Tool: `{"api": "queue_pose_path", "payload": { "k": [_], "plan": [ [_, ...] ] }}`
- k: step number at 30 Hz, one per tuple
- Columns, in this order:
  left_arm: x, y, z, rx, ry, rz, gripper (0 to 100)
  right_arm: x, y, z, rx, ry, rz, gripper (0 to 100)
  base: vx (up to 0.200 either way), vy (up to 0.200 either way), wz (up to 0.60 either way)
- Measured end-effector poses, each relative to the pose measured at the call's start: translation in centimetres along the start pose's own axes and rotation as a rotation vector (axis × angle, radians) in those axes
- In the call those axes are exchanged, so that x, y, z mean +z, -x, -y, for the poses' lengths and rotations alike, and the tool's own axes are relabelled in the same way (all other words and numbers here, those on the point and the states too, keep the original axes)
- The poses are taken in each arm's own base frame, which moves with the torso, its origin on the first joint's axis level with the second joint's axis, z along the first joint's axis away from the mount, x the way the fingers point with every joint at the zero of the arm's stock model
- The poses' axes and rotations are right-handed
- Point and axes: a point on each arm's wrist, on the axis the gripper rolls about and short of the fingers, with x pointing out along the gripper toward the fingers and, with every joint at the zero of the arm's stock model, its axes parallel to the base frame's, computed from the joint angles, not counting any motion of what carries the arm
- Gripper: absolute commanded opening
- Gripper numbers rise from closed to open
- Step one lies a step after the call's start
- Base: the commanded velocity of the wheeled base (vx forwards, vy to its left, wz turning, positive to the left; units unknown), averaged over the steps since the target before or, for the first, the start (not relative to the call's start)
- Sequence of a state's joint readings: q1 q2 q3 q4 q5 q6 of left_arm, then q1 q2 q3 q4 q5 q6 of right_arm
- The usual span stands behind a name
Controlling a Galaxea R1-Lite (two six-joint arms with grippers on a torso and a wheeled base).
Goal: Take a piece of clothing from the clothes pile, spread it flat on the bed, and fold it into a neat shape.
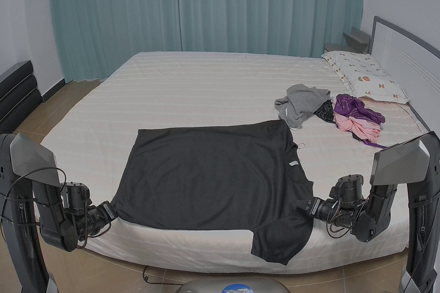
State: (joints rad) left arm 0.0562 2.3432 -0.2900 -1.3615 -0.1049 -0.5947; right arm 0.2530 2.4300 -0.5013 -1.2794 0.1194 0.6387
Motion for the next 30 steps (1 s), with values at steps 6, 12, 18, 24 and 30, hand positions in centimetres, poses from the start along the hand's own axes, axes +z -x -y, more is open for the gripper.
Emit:
{"api": "queue_pose_path", "payload": {
  "k": [6,12,18,24,30],
  "plan": [
    [0.0,0.1,0.0,0.0,0.001,0.002,0,0.4,-0.3,0.0,-0.014,0.004,0.028,0,0.0,0.0,0.0],
    [0.1,0.1,0.1,0.0,0.0,0.005,0,1.5,-0.6,0.3,-0.037,-0.005,0.083,0,0.0,0.0,0.0],
    [0.2,0.1,0.0,0.001,0.001,0.01,0,2.8,-1.1,0.3,-0.026,-0.013,0.133,0,0.0,0.0,0.0],
    [0.3,0.1,0.0,0.001,0.004,0.014,0,4.1,-1.7,0.1,-0.008,-0.013,0.176,0,0.0,0.0,0.0],
    [0.3,0.1,0.0,0.001,0.004,0.015,0,5.0,-2.2,-0.3,-0.008,-0.011,0.186,0,0.0,0.0,0.0]
  ]
}}
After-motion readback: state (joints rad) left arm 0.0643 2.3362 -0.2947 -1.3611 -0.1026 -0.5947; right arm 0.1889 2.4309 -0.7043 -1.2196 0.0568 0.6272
